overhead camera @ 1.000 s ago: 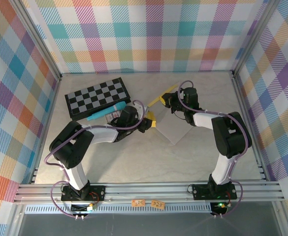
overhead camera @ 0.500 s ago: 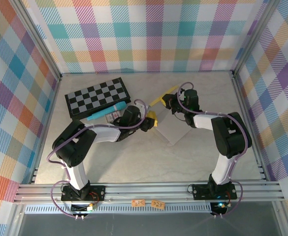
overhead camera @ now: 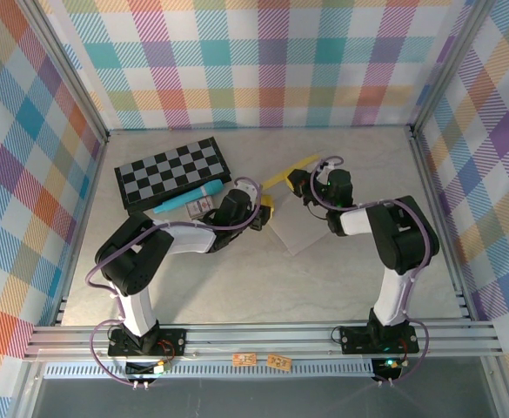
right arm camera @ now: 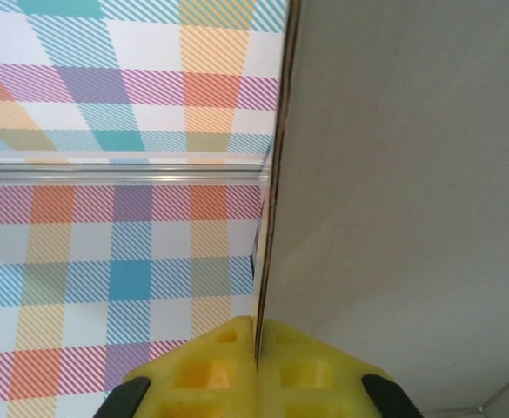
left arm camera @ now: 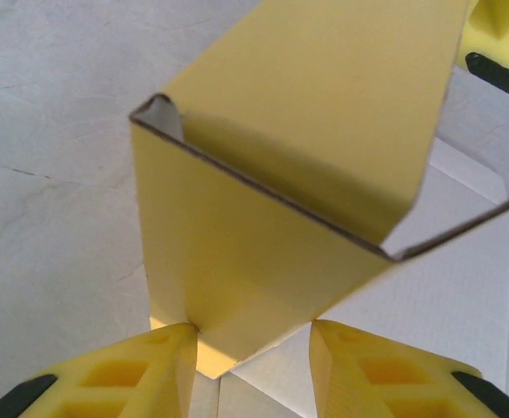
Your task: Fold the paper box
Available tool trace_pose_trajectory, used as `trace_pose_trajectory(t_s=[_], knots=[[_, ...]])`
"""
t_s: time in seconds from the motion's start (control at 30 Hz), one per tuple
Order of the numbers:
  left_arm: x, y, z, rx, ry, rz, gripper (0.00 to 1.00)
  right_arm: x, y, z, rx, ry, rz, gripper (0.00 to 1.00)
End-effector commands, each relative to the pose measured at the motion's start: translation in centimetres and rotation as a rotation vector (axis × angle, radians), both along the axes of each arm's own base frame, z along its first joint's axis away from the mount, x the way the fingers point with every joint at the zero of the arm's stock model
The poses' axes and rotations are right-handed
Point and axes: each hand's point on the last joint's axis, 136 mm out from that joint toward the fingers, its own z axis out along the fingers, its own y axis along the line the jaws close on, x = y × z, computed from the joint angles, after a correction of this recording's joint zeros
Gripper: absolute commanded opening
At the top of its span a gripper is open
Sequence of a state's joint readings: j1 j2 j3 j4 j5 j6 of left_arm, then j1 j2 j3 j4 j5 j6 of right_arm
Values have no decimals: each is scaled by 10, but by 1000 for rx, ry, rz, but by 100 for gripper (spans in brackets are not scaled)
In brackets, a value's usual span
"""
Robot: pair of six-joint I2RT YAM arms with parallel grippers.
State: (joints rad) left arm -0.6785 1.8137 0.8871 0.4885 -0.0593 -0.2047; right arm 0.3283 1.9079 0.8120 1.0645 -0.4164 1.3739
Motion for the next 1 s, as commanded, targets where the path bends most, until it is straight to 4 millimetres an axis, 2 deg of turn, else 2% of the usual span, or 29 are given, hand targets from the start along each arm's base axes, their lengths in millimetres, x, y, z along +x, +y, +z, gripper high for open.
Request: trace_pose_trajectory(t_s=[0.0,0.13,0.23,0.33,0.5,0.7,0.97], knots=[[26,3,31,-29,-133,71,38,-32,20,-52,-31,133,128,0],[30,6,33,-9,-151,90,39,-31,22,-57,-19,141,132,0],[35,9,34,-1,-166,117,44,-33,21,-62,-9,153,132,0],[41,13,35,10,-186,147,45,-35,20,-64,-2,167,129,0],[49,7,36,8,-199,148,44,-34,21,-65,1,180,131,0],[57,7,34,12,-194,181,37,-32,22,-64,6,183,126,0],[61,4,22,5,-161,202,20,-28,23,-58,16,179,121,0]])
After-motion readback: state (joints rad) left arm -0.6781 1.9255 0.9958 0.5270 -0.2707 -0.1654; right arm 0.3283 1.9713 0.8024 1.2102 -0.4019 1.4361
